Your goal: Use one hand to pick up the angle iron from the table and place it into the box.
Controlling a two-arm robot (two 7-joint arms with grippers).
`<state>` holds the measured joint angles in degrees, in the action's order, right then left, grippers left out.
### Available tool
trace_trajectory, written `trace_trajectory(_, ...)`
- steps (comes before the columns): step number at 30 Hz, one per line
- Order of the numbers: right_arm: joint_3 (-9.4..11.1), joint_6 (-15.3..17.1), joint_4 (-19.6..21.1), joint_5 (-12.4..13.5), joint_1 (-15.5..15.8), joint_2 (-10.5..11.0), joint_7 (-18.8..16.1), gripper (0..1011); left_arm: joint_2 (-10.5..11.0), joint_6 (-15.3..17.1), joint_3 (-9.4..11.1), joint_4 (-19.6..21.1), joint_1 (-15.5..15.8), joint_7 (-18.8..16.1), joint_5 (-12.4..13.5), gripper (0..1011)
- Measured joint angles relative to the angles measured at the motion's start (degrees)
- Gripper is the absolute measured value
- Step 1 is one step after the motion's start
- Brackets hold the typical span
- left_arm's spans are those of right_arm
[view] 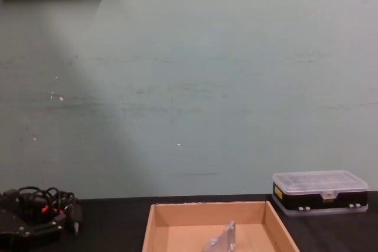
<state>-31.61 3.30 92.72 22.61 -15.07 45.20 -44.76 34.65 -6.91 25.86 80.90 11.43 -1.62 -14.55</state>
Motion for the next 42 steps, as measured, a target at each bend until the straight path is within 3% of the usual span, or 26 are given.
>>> trace_trajectory(10, -2.07, -0.63, 0.09, -0.92, 0.44, 0.38, -0.92, 1000, 0.0, 0.0, 0.0, 0.0, 0.0, 0.0, 0.0, 1011)
trace_trajectory(18, -3.9, -0.51, -1.85, -2.71, -1.05, -0.68, -1.48, 1000, 0.0, 0.0, 0.0, 0.0, 0.0, 0.0, 0.0, 1011)
trace_trajectory(42, -6.62, -0.39, -4.91, -4.23, -4.16, -3.4, -2.6, 1000, 0.0, 0.0, 0.0, 0.0, 0.0, 0.0, 0.0, 1011)
